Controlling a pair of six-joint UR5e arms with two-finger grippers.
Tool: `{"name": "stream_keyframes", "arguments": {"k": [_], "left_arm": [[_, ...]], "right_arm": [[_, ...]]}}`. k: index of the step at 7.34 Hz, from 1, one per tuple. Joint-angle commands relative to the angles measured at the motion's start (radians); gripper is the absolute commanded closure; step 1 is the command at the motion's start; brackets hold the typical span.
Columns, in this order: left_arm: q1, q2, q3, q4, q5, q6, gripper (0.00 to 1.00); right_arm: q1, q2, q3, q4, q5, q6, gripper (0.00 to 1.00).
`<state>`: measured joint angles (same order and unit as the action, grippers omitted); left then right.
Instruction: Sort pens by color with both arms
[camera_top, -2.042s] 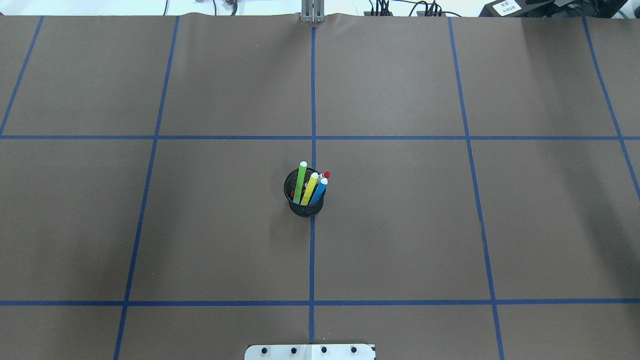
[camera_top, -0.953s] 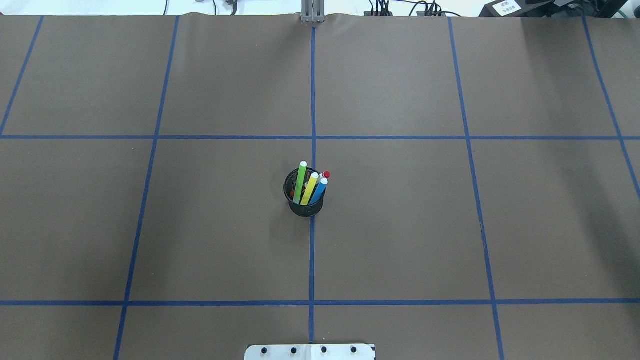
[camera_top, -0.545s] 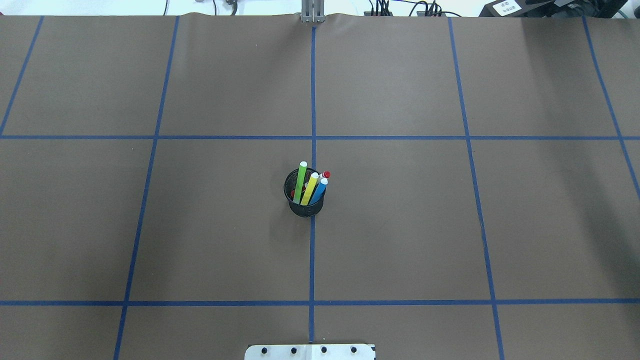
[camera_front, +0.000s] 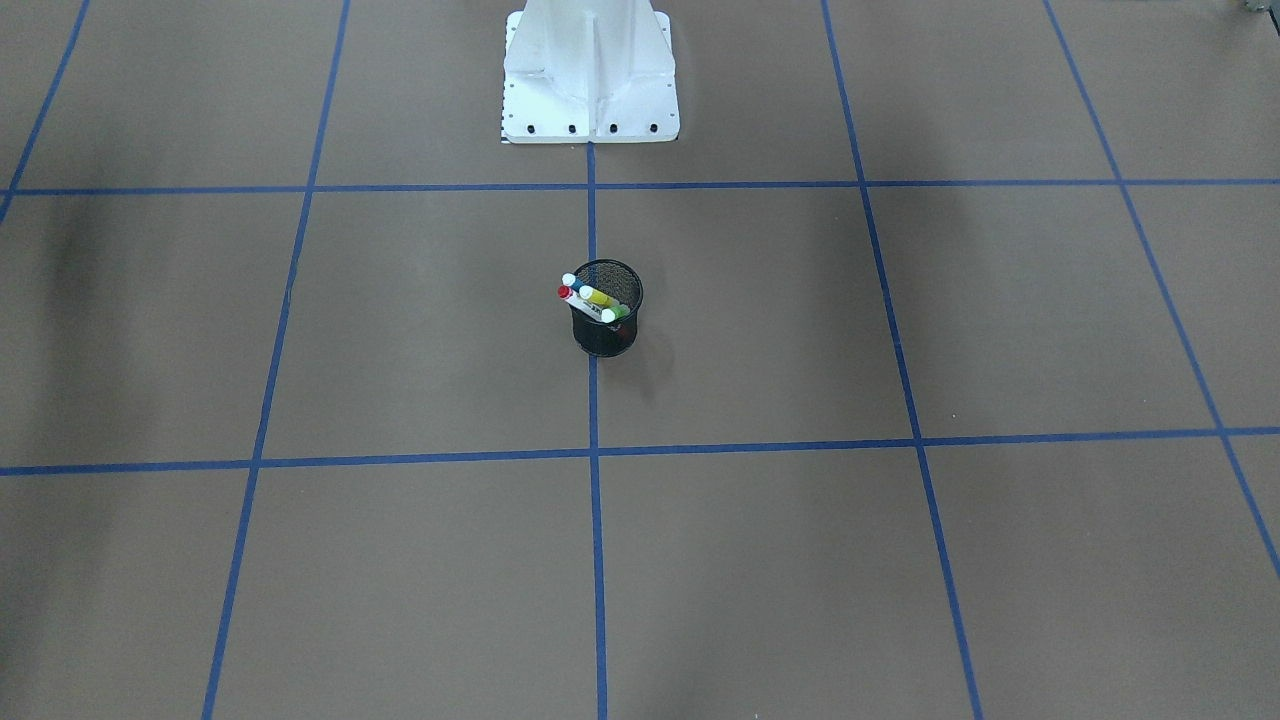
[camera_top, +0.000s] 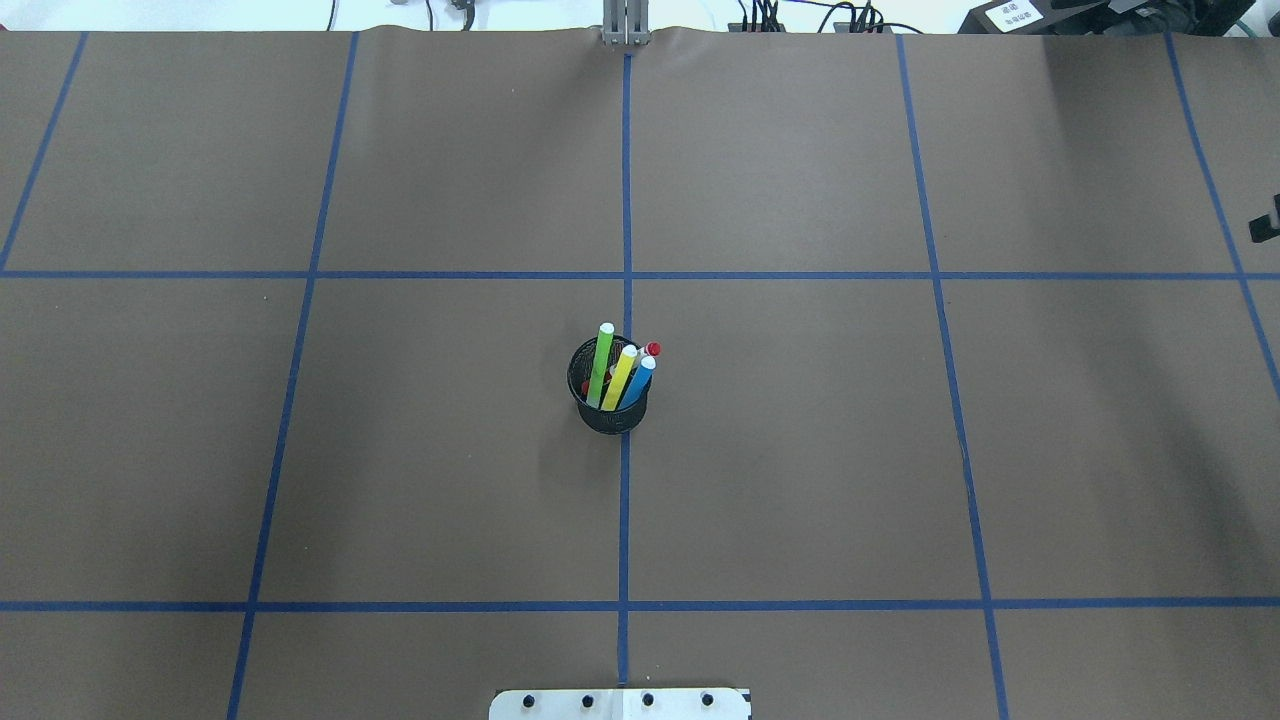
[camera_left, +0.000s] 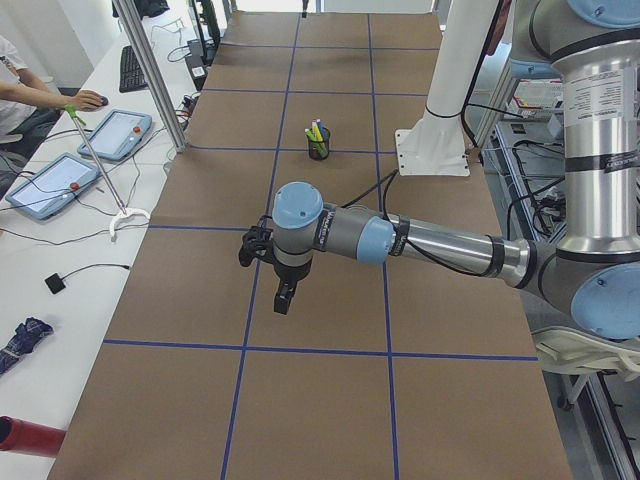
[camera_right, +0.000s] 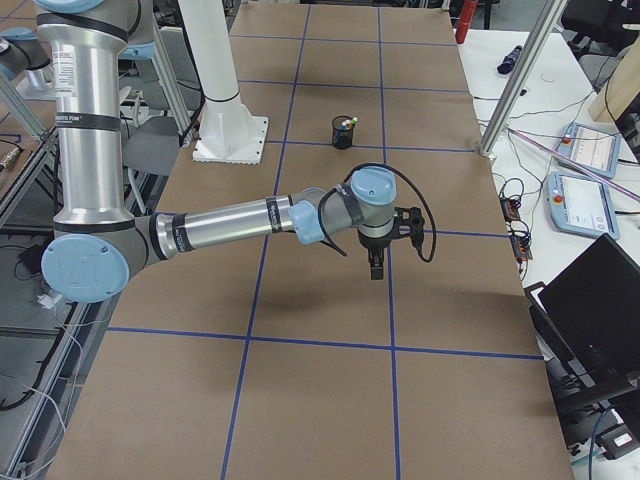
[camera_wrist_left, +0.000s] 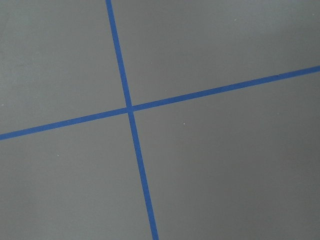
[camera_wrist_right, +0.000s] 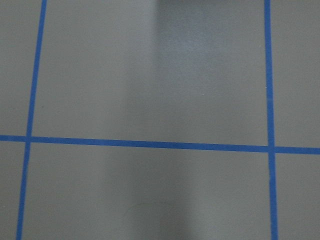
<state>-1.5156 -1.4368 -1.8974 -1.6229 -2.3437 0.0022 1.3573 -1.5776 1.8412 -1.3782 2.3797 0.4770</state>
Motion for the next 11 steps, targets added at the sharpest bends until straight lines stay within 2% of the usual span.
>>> {"name": "stream_keyframes", "arguments": {"k": [1,2,3,5,6,7,9,10,11], "left_arm": [[0.002,-0.001,0.0,0.0,0.001,-0.004,0.0],[0.002,-0.001,0.0,0.0,0.001,-0.004,0.0],[0.002,-0.001,0.0,0.0,0.001,-0.004,0.0],[0.002,-0.001,0.004,0.0,0.001,-0.004,0.0],[0.002,-0.002,0.009,0.0,0.001,-0.004,0.0],[0.002,-0.001,0.009,0.0,0.0,-0.004,0.0],[0.003,-0.002,0.008,0.0,-0.002,-0.014,0.0],[0.003,-0.005,0.003,-0.002,-0.003,-0.042,0.0],[0.003,-0.004,0.003,-0.002,-0.003,-0.042,0.0]], "right_arm": [[-0.121,0.011,0.065,0.113,-0.008,0.229,0.01],[-0.182,0.014,0.07,0.207,-0.014,0.353,0.01],[-0.258,0.063,0.093,0.235,-0.071,0.5,0.0],[-0.444,0.07,0.223,0.232,-0.28,0.723,0.0],[-0.521,0.106,0.257,0.222,-0.351,0.862,0.01],[-0.594,0.167,0.276,0.155,-0.42,0.961,0.01],[-0.789,0.395,0.32,-0.223,-0.67,1.047,0.01],[-0.867,0.489,0.32,-0.346,-0.75,1.112,0.02],[-0.942,0.508,0.316,-0.363,-0.843,1.123,0.02]]}}
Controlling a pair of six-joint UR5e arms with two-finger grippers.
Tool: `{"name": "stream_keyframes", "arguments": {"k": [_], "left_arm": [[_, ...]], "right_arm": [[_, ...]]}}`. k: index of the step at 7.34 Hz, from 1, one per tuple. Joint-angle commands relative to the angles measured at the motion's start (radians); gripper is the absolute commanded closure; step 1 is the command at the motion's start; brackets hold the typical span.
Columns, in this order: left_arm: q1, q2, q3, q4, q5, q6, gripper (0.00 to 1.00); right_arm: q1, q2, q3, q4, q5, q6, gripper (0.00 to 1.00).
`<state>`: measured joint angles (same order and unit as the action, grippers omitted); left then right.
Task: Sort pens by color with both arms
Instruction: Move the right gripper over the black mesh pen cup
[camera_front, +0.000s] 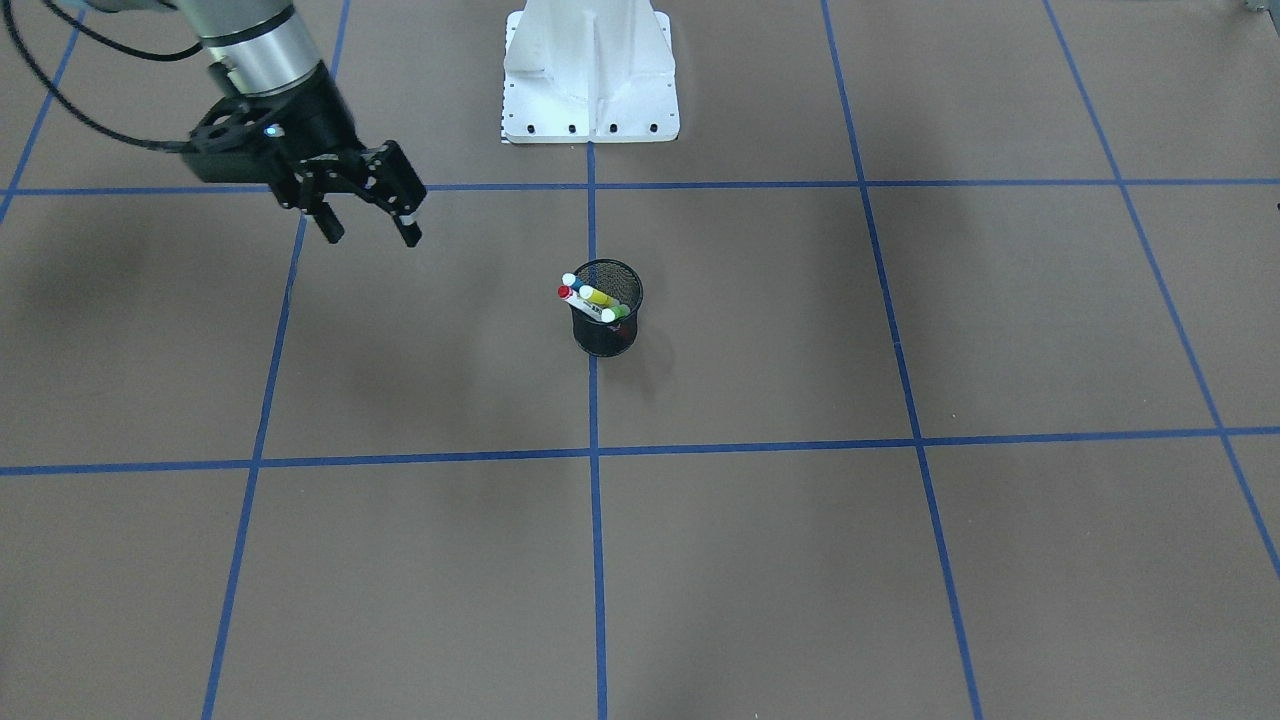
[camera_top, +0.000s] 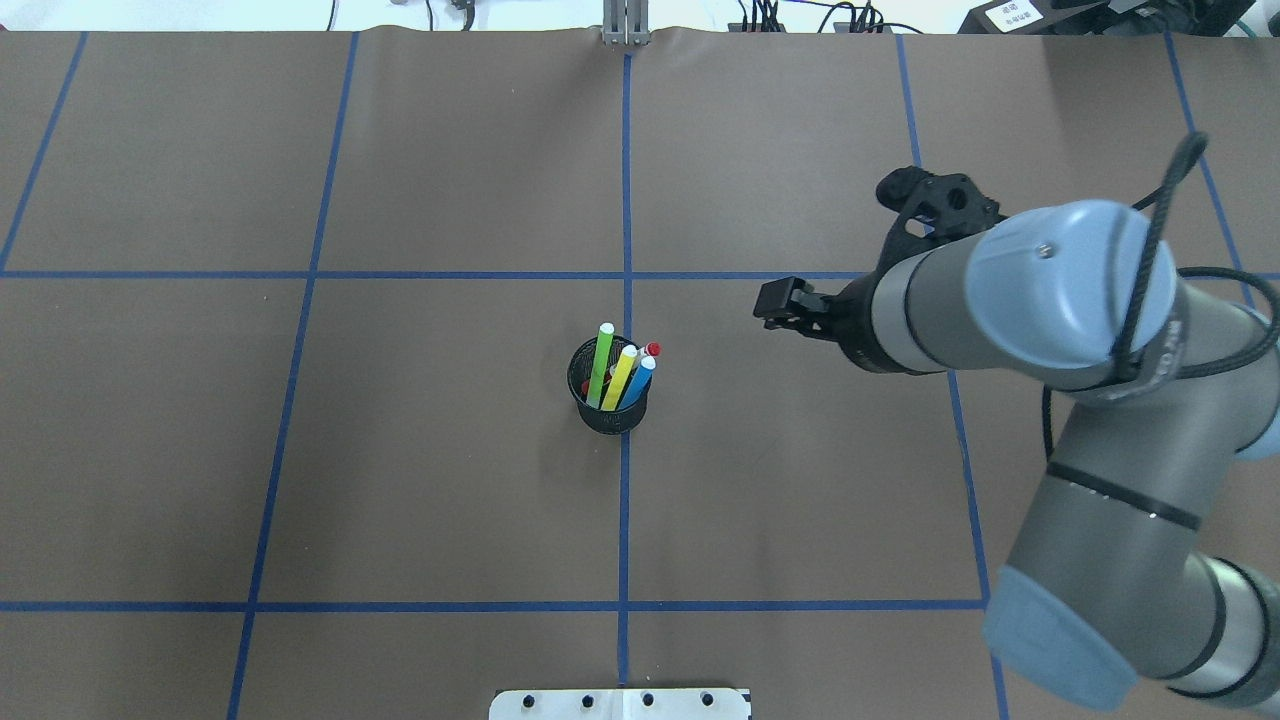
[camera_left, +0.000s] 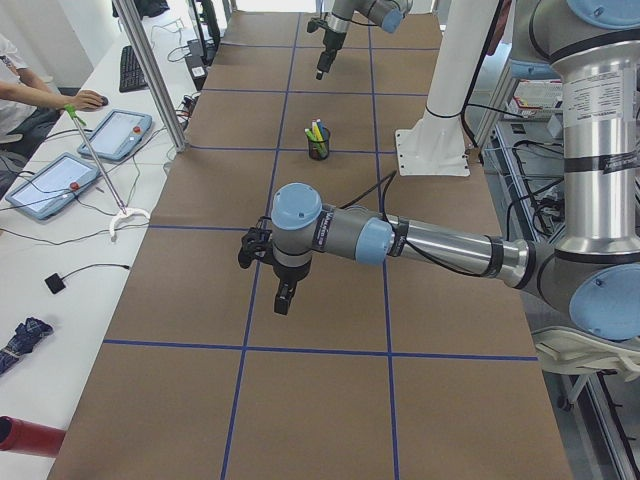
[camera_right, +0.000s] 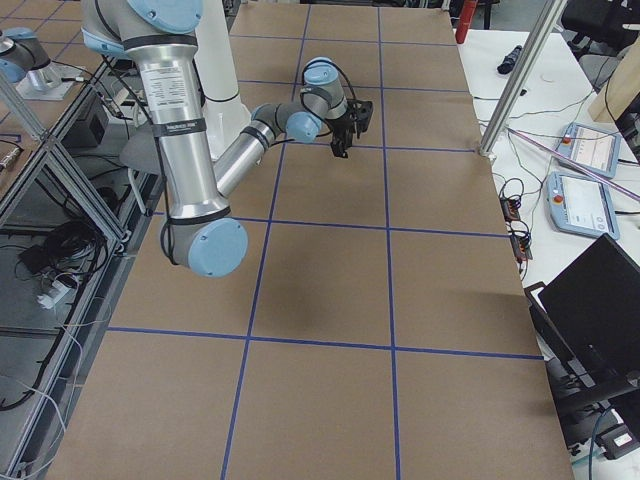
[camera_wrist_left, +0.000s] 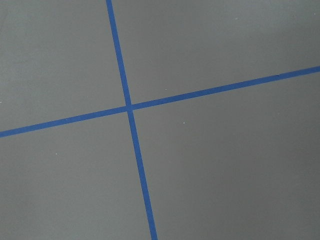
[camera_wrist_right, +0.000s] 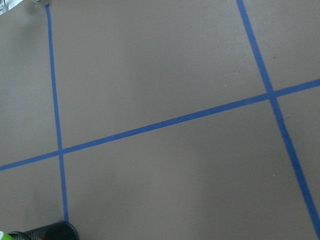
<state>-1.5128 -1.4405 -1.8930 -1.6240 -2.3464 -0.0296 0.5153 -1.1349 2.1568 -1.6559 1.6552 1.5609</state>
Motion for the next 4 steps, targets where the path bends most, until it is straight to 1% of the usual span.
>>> {"name": "stream_keyframes", "arguments": {"k": [1,3,4], "left_arm": [[-0.001,0.0,-0.003,0.0,-0.001,-0.01,0.0],[-0.001,0.002,-0.008,0.0,-0.001,-0.01,0.0],[-0.001,0.002,-0.011,0.0,-0.001,-0.01,0.0]], "right_arm": [[-0.144,0.098,-0.035,-0.087,-0.194,0.038,0.03],[-0.149,0.217,-0.185,-0.087,-0.198,0.031,0.06],[-0.152,0.236,-0.207,-0.088,-0.204,0.027,0.07]]}}
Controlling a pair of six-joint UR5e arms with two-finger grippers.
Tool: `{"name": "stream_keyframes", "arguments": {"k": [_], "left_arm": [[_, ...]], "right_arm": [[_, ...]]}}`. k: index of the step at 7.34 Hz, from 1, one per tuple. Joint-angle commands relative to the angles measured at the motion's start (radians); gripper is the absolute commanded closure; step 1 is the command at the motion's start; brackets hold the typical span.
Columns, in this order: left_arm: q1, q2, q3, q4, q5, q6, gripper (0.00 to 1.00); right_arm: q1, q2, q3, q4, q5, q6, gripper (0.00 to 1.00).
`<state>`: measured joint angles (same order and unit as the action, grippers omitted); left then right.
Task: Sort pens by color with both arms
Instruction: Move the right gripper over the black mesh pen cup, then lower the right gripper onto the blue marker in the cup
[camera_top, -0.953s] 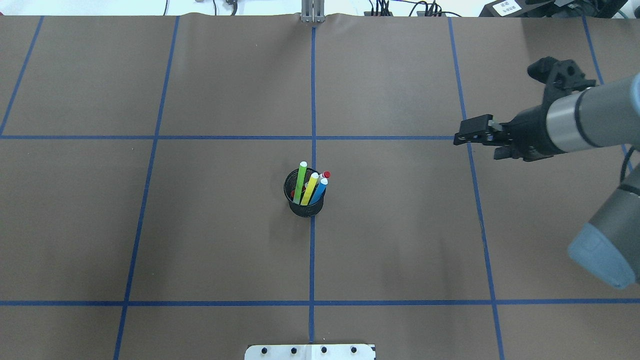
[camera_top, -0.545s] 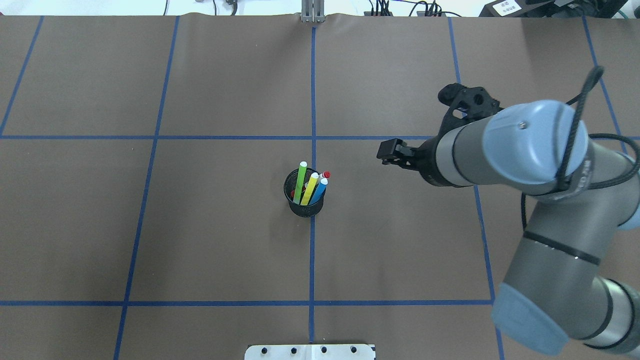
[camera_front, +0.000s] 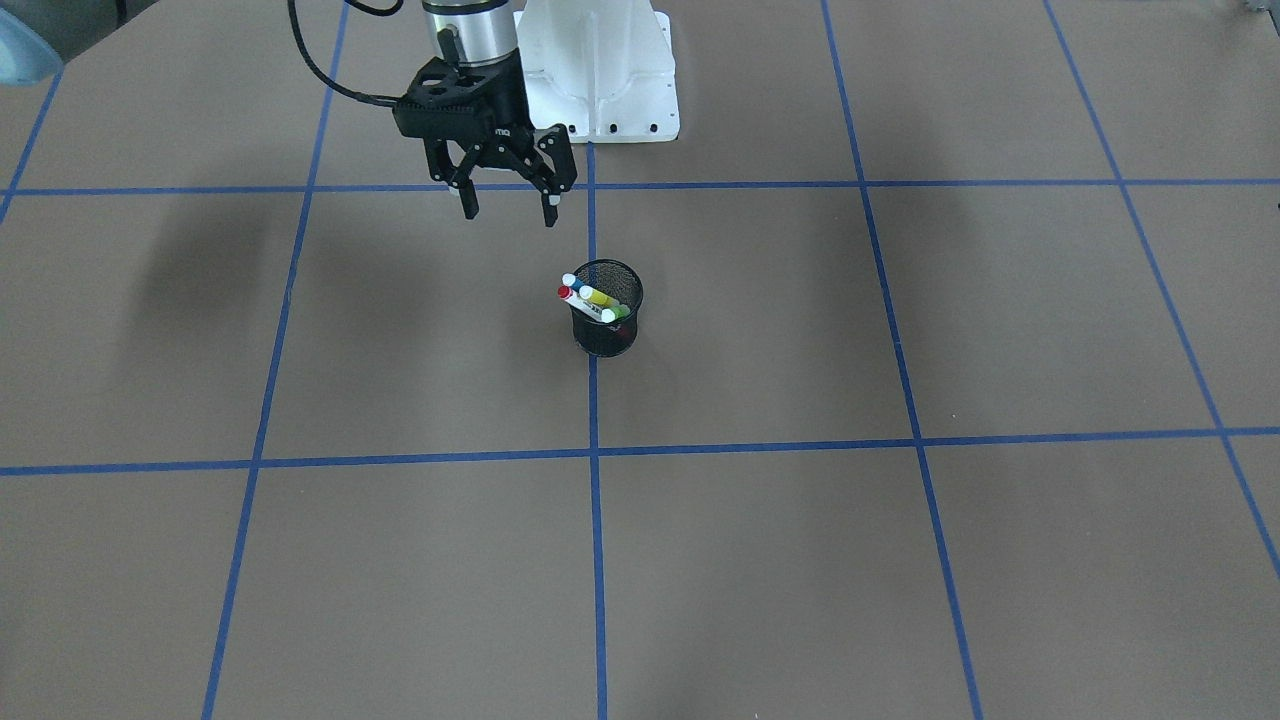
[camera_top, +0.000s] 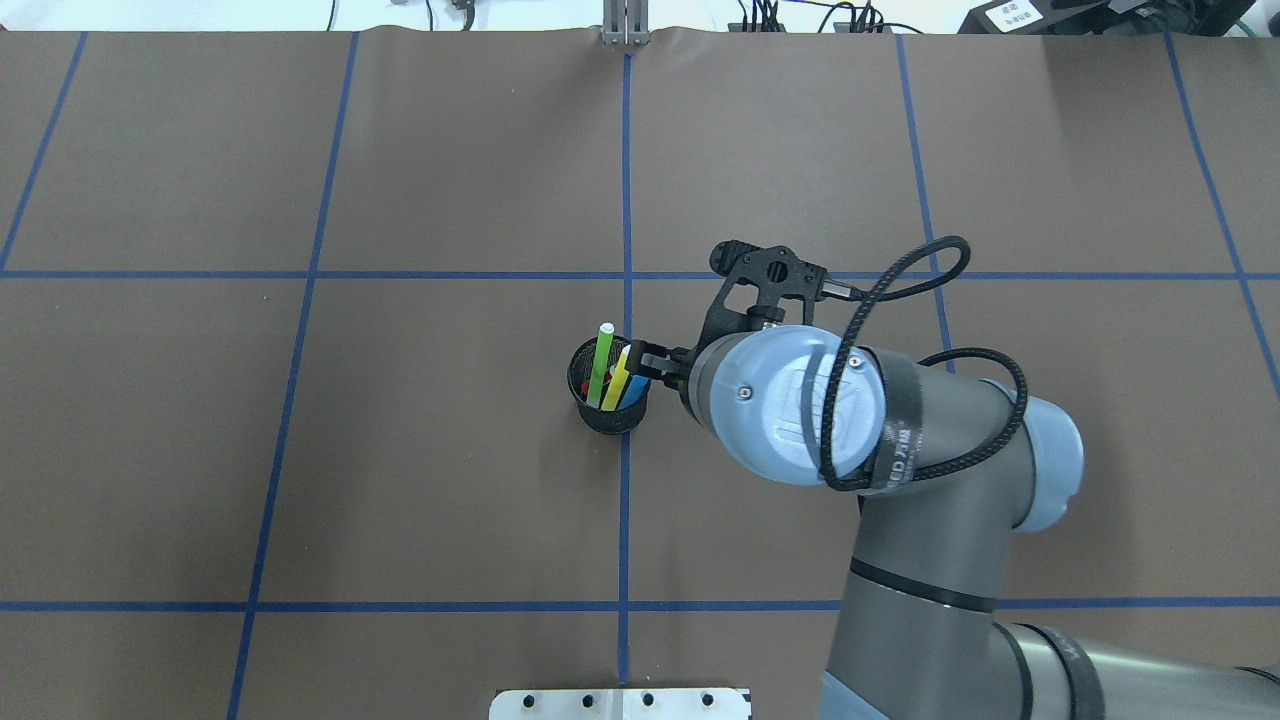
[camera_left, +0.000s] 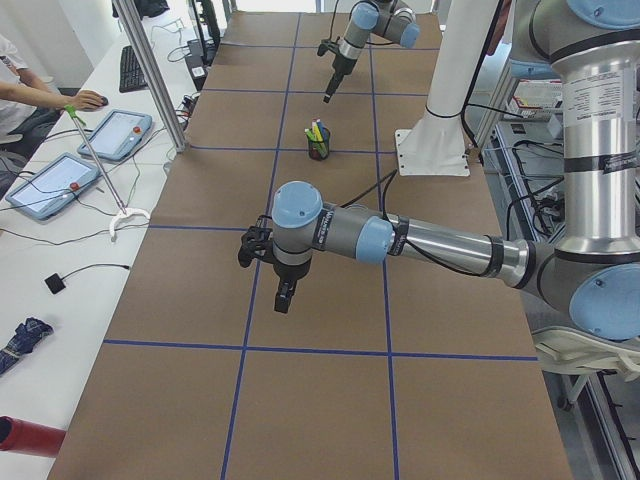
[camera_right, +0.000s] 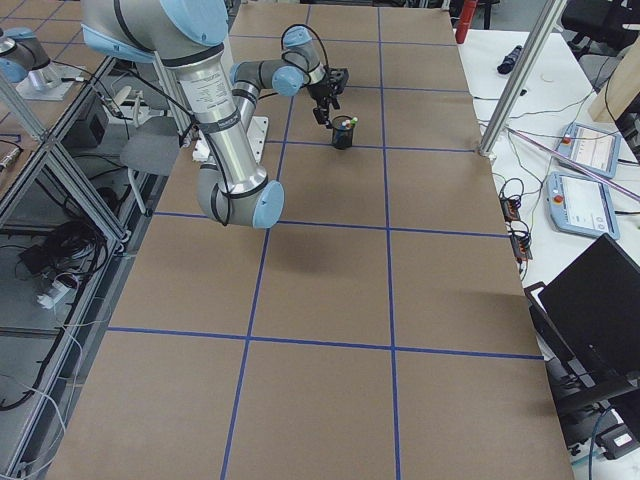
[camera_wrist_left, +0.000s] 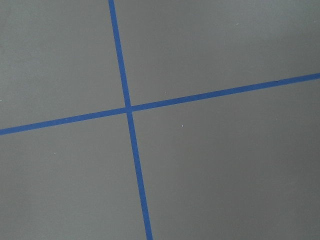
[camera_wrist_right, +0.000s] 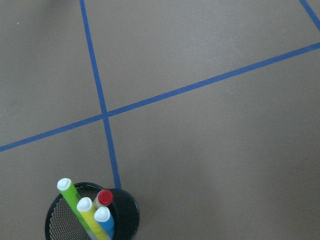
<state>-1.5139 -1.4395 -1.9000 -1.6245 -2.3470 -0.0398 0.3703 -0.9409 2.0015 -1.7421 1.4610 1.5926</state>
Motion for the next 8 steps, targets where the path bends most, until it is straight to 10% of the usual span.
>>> {"name": "stream_keyframes", "arguments": {"k": [1,8], "left_arm": [[0.0,0.001,-0.007,0.0,0.0,0.0,0.0],[0.0,0.002,-0.011,0.0,0.0,-0.002,0.0]], "right_arm": [[-0.011,0.047,-0.07,0.003,-0.028,-0.011,0.09],[-0.034,0.06,-0.173,0.131,-0.07,-0.011,0.37]]}}
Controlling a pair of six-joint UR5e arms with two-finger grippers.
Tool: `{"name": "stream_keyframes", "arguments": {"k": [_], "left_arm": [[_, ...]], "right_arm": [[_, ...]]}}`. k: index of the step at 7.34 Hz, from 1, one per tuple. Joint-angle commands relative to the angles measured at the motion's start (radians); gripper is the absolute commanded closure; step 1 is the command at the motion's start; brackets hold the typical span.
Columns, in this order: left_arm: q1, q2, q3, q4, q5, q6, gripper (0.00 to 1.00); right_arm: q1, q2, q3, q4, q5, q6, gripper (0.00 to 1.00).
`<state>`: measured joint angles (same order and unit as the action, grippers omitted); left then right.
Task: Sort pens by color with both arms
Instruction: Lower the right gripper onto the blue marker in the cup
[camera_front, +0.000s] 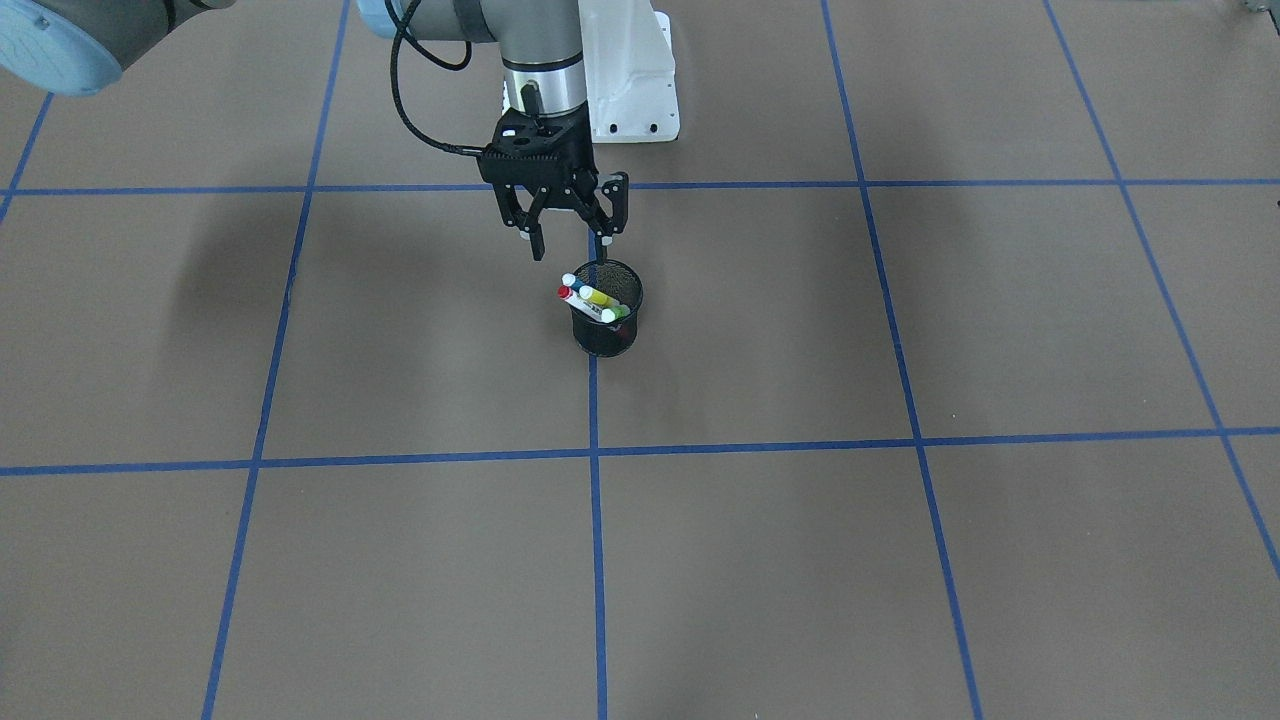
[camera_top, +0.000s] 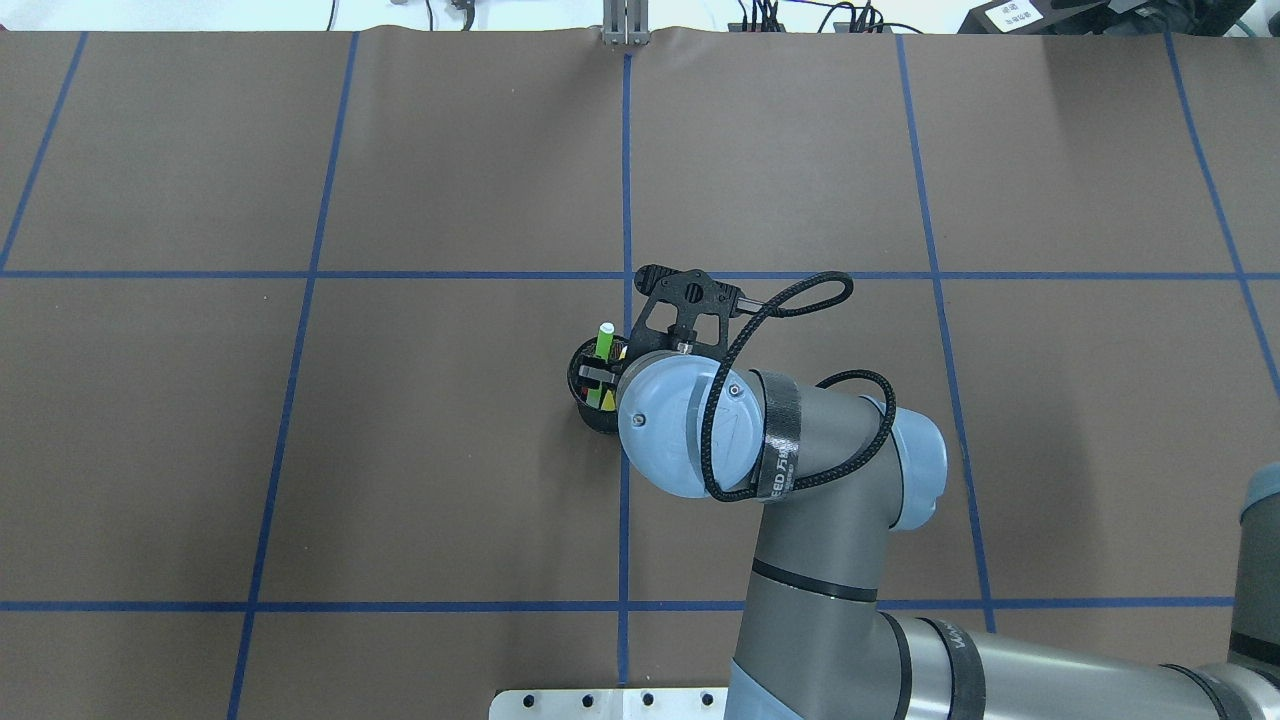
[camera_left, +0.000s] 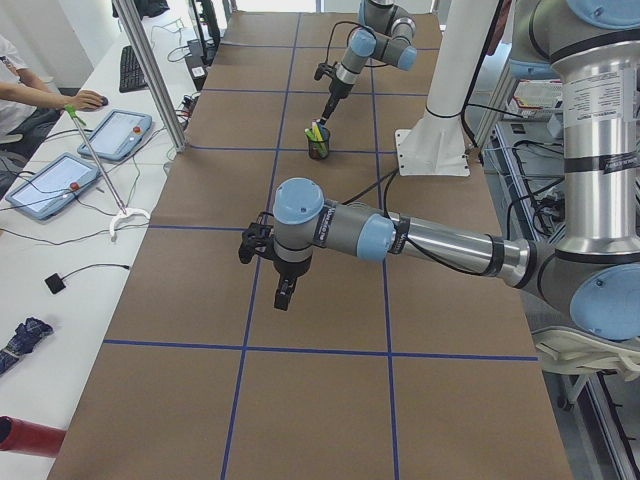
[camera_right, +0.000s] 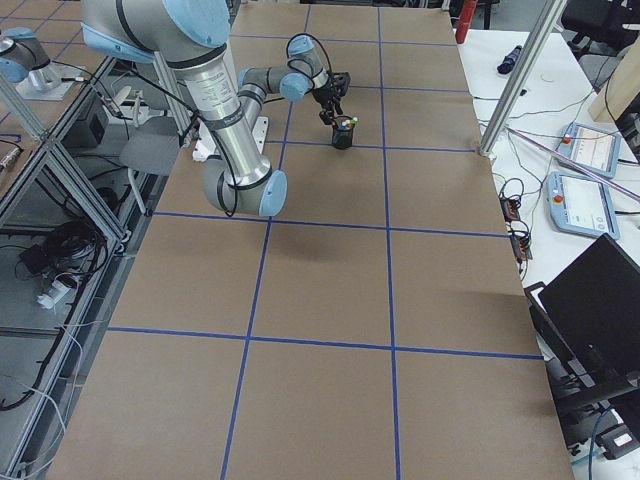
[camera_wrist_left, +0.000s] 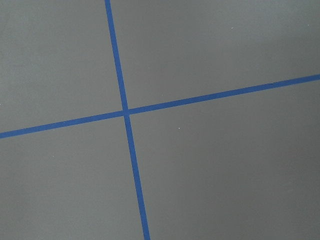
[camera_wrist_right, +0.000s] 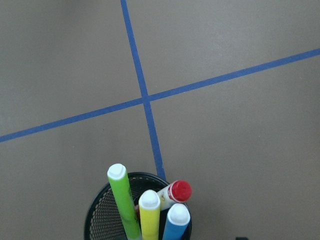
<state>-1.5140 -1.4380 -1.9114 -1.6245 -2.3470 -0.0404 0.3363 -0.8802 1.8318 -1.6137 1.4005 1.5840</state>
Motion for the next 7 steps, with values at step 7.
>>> {"name": "stream_keyframes", "arguments": {"k": [7], "left_arm": [[0.0,-0.002,0.002,0.002,0.002,-0.001,0.0]], "right_arm": [[0.003,-0.026,-0.051,0.14,-0.037,-0.015,0.41]]}}
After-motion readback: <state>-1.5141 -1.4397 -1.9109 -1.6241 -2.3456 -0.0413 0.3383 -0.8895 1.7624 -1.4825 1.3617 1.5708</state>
